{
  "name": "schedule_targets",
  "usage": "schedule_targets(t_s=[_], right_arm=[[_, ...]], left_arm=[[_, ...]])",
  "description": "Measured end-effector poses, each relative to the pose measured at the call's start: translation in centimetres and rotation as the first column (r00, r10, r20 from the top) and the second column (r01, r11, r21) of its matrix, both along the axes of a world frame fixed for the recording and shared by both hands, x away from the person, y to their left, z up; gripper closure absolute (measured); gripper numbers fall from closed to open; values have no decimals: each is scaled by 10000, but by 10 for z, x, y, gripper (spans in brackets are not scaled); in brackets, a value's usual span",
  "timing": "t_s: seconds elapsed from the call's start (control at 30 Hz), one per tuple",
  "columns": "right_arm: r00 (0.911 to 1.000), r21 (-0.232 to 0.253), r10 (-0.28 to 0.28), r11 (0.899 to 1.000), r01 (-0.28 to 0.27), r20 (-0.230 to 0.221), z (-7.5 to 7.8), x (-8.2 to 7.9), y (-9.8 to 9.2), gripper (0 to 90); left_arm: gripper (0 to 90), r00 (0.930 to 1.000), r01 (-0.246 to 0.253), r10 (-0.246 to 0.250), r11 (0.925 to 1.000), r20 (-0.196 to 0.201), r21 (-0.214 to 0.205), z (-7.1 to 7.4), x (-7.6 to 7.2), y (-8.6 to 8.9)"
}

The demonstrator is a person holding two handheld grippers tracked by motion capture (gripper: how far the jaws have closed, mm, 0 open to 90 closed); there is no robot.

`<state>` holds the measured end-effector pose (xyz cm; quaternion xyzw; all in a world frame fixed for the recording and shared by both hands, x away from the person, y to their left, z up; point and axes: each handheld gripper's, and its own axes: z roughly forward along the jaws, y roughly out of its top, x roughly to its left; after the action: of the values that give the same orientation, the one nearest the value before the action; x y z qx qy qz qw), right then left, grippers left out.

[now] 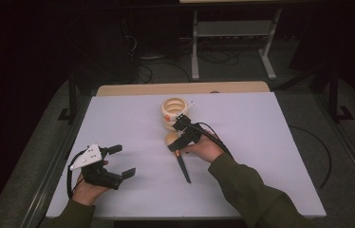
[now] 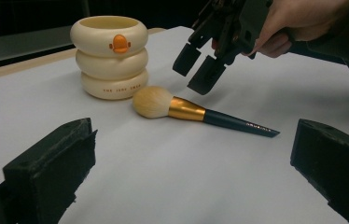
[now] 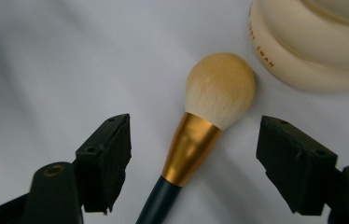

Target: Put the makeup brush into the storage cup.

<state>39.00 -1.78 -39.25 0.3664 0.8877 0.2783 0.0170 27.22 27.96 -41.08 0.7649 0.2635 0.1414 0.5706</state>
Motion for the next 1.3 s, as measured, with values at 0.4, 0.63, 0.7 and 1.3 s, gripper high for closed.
schedule_targets(t_s=[0.4,0.63,0.7,1.3], right_arm=[[9996,-431,21,9991,-33,-292,-12,2,7,328],[9988,-568,-25,9984,-3,-492,-17,4,8,364],[9986,-632,-29,9980,-5,-537,-19,4,8,372],[9961,-952,-24,9954,-60,-884,-29,6,12,474]], left_arm=[[0,10000,-11,11,10000,6,-7,0,0,1],[0,10000,-31,31,10000,-19,-30,0,0,1],[0,10000,-41,41,10000,-9,-44,0,0,1],[0,10000,-17,17,10000,49,8,1,0,1]])
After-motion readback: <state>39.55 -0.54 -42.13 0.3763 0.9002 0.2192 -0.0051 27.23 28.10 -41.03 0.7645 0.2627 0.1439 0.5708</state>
